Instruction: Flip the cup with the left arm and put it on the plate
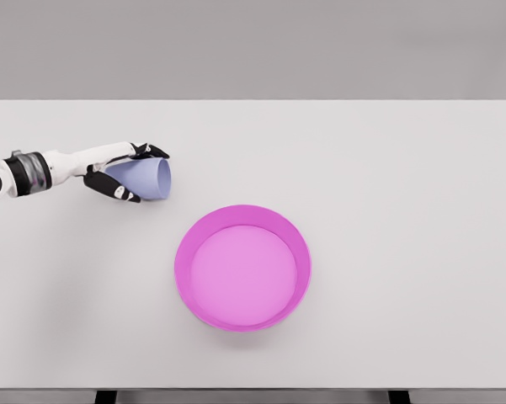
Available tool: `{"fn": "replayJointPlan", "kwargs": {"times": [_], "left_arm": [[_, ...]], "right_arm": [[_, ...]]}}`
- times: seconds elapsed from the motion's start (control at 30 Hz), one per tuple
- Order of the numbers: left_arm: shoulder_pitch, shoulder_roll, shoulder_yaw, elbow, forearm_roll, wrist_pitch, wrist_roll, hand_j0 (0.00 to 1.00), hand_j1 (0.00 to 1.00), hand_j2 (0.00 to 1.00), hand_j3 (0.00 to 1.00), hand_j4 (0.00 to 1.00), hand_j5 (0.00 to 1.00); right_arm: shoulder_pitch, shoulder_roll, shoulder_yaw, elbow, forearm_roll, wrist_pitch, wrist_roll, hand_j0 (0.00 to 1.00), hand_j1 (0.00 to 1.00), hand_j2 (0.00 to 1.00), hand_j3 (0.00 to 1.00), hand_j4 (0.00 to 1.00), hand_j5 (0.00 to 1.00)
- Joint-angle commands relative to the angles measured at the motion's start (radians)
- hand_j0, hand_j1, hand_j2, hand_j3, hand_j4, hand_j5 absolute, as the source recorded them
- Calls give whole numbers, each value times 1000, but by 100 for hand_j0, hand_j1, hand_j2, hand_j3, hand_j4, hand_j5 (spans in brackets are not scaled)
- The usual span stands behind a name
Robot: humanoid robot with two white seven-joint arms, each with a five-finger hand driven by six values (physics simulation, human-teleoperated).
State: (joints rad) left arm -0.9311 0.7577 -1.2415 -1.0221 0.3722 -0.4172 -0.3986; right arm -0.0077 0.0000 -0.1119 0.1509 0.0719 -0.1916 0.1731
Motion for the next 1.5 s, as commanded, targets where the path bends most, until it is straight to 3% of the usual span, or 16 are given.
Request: {"fn": "replayJointPlan", "kwargs": {"times": [0.0,0.17,0.43,0.63,0.77,0.83,0.93,1.13,1.47], "left_arm": [[0,0,-1,0,-9,6,3,73,73,73,73,73,73],[8,6,11,-9,4,5,1,69,69,69,69,69,69],[12,46,14,-105,126,-8,-3,66,66,66,66,66,66],[15,98,39,-256,209,-29,-8,66,66,66,66,66,66],[20,150,39,-404,300,-28,-8,65,65,65,65,65,65],[60,166,60,-466,355,-29,-9,64,64,64,64,64,64],[164,178,163,-538,415,-29,-9,63,63,63,63,63,63],[184,193,189,-572,548,-58,-9,62,62,62,62,62,62],[248,175,189,-624,579,-58,-8,61,61,61,61,61,61]], "right_arm": [[0,0,0,-1,0,0,0,100,100,100,100,100,100],[0,0,0,-1,0,0,0,100,100,100,100,100,100],[0,0,0,1,0,0,0,100,100,100,100,100,100],[0,0,0,1,0,0,0,100,100,100,100,100,100],[0,0,0,-1,0,0,0,100,100,100,100,100,100],[0,0,0,1,0,0,0,100,100,100,100,100,100],[0,0,0,-1,0,0,0,100,100,100,100,100,100],[0,0,0,1,0,0,0,100,100,100,100,100,100],[0,0,0,1,0,0,0,100,100,100,100,100,100]]}}
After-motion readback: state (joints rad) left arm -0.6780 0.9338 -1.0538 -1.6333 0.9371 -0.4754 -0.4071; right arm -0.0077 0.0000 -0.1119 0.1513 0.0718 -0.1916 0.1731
